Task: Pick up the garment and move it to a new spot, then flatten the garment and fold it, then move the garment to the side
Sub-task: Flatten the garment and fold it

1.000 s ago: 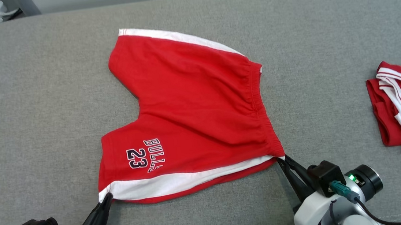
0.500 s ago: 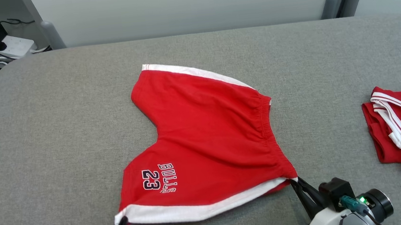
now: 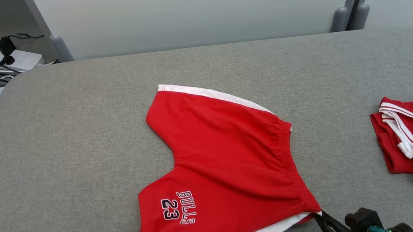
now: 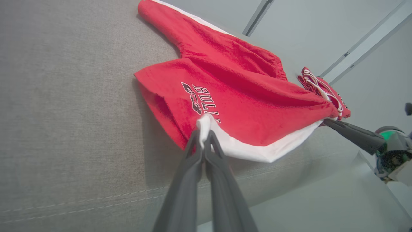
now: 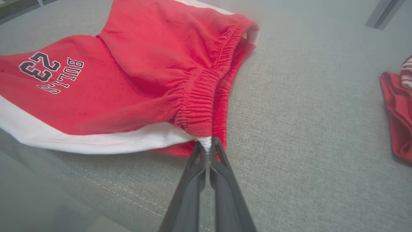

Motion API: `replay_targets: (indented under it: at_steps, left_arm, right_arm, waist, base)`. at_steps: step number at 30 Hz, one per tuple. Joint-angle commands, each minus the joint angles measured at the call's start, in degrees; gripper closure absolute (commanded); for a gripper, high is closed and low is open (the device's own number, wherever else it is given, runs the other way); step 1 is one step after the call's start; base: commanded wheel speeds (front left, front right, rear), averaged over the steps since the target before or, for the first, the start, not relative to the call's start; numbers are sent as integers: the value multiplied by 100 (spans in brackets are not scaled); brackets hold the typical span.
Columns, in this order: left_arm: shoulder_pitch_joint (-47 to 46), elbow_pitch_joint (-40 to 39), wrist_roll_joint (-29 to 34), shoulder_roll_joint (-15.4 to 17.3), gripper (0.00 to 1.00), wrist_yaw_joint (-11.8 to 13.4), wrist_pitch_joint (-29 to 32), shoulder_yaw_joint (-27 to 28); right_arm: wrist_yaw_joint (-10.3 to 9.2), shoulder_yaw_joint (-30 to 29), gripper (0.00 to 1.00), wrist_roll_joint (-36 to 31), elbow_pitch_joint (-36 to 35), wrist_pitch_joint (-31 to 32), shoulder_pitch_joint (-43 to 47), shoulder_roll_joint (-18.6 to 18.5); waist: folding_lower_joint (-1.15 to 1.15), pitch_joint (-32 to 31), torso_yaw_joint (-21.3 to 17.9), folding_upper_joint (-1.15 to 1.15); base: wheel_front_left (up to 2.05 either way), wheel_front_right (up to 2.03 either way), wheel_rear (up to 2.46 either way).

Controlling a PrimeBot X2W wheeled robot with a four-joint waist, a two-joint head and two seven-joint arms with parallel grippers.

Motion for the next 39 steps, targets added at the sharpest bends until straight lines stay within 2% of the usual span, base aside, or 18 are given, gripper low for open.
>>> replay_targets:
  at_steps: [1,8,12,14,15,16,19,25,34,39]
  left_arm:
    - [-95,-157,87,179,100,7,-59,123]
    - [-488,-779,-46,430,100,7,-59,306]
    - [-1193,-1453,-291,948,100,7,-59,134]
    - [-1385,-1572,-378,1042,100,7,-59,182]
    - [-1772,-1786,-483,1248,100,7,-59,269]
    - [-1772,-1786,-483,1248,100,7,-59,269]
    - [-2279,-1977,-590,1517,100,7,-59,453]
    - [-3042,-1903,-638,2009,100,7,-59,576]
    - [-3831,-1785,-605,2723,100,7,-59,590]
    - [-4127,-1616,-540,2917,100,7,-59,735]
  right_arm:
    - [-16,106,100,56,-229,9,-20,-109]
    - [-16,-35,100,107,-539,-87,-185,143]
    - [-16,-121,100,204,-698,-235,-614,297]
    - [-16,-156,100,186,-721,-270,-737,316]
    - [-16,-228,100,245,-774,-338,-972,336]
    - [-16,-228,100,245,-774,-338,-972,336]
    - [-16,-290,100,499,-861,-506,-1328,341]
    - [-16,-198,100,874,-906,-830,-1995,343]
    - [-16,343,100,1491,-991,-1333,-2683,344]
    - [-16,596,100,1794,-1070,-1443,-2807,344]
  waist:
    - [0,22,10,0]
    - [0,293,9,0]
    - [0,641,-19,0]
    - [0,746,-26,0]
    - [0,974,-54,0]
    - [0,974,-54,0]
    - [0,1324,-124,0]
    - [0,2013,-367,0]
    - [0,2816,-897,0]
    - [0,3061,-1208,0]
  base:
    - [0,0,0]
    - [0,0,0]
    - [0,0,0]
    - [0,0,0]
    - [0,0,0]
    - [0,0,0]
    - [0,0,0]
    - [0,0,0]
    - [0,0,0]
    - [0,0,0]
